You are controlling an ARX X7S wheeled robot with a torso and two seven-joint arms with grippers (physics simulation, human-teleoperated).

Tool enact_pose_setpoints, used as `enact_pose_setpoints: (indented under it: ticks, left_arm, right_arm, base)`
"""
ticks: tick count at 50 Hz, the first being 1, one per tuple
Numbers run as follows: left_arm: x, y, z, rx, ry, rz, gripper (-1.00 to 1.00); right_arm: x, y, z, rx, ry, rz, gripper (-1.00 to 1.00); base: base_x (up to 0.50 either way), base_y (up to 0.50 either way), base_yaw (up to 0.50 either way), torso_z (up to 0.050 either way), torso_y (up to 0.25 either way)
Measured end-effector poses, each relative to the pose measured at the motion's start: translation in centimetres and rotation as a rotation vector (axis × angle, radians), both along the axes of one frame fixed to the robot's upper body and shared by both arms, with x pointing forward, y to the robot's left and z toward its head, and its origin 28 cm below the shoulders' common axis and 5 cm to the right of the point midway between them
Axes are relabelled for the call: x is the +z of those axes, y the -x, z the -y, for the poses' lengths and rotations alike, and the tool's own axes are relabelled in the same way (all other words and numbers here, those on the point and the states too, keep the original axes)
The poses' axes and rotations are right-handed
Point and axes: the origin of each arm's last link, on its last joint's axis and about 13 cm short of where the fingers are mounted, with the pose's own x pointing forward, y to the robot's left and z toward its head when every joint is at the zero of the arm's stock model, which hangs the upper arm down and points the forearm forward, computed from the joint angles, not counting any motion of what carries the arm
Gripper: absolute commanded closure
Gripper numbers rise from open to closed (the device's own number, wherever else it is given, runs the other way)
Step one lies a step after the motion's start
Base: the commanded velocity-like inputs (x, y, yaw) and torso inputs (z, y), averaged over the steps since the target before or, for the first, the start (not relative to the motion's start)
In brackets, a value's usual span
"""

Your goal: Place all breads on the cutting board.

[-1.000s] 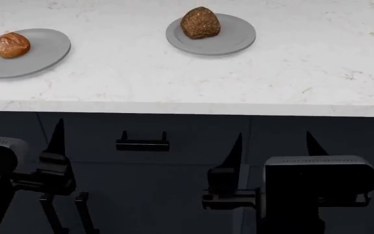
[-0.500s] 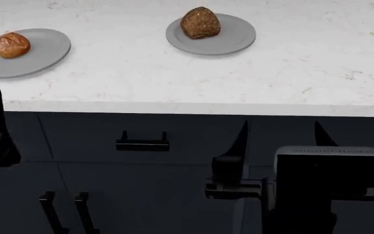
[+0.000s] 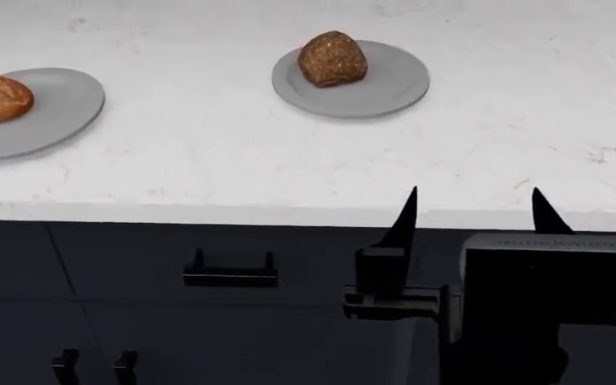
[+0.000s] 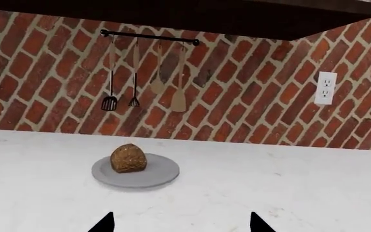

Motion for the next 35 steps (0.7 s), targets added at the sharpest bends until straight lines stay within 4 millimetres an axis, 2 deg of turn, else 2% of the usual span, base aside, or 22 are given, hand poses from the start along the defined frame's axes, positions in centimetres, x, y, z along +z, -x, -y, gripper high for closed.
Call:
enact_pose_setpoints:
  ticks: [16, 35]
  left_arm:
    - [0.04, 0.28, -0.09, 0.007, -0.015, 0.010, -1.00]
    - [0.20, 0.34, -0.14, 0.008, -0.022, 0.010, -1.00]
  right_arm:
    - [-0.04, -0.03, 0.00, -0.014, 0.025, 0.005, -1.00]
    - [-0.21, 0.00, 0.01, -0.006, 0.008, -0.007, -1.00]
  base:
    - [0.47, 0.34, 0.00, 0.000, 0.000]
    - [0.48, 0.09, 0.00, 0.000, 0.001]
